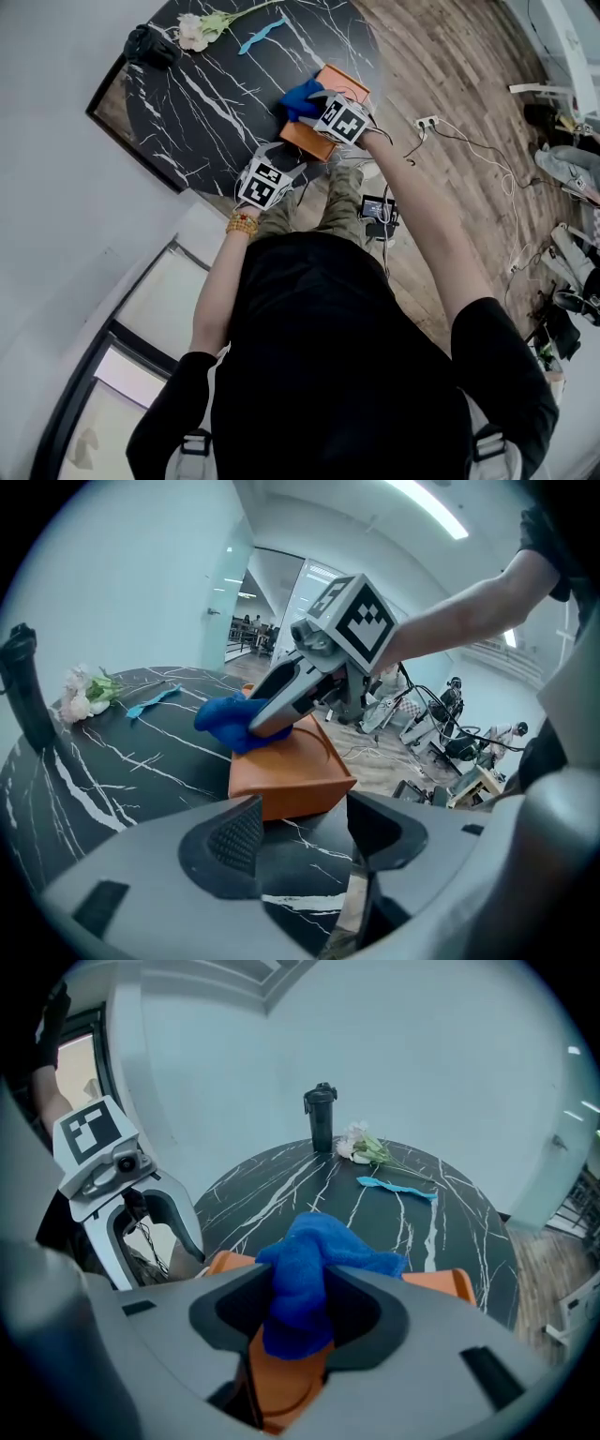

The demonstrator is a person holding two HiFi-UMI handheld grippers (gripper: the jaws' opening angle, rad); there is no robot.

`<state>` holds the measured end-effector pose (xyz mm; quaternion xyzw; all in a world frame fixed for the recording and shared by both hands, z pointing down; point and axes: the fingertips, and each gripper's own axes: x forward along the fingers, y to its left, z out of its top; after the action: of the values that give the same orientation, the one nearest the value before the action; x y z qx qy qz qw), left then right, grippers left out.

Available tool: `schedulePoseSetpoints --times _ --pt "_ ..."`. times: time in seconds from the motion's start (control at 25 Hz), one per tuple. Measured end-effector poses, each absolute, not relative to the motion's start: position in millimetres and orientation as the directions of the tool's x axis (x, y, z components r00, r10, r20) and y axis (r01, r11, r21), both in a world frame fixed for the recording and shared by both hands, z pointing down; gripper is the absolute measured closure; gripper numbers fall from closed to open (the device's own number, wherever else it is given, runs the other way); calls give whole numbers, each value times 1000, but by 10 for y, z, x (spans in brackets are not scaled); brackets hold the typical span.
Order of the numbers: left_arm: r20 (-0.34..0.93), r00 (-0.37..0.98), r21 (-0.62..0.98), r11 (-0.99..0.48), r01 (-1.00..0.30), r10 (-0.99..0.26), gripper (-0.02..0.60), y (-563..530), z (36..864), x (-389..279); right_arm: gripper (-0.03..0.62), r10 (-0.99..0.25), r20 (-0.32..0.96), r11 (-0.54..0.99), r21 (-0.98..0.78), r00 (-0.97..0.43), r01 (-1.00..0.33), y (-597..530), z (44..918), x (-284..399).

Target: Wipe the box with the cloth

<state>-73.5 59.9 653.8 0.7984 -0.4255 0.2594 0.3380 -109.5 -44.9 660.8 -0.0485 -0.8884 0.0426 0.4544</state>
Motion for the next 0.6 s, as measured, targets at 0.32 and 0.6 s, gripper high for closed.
schedulePoseSetpoints --times 0.32,0.6 --pt "711 494 312 -405 -859 -500 298 678 6584 -767 439 192 792 980 -180 -579 80 3 6596 -1177" --pt "709 508 317 -421 -850 -490 298 757 6570 -680 480 219 774 970 -240 -594 46 117 6583 -1183"
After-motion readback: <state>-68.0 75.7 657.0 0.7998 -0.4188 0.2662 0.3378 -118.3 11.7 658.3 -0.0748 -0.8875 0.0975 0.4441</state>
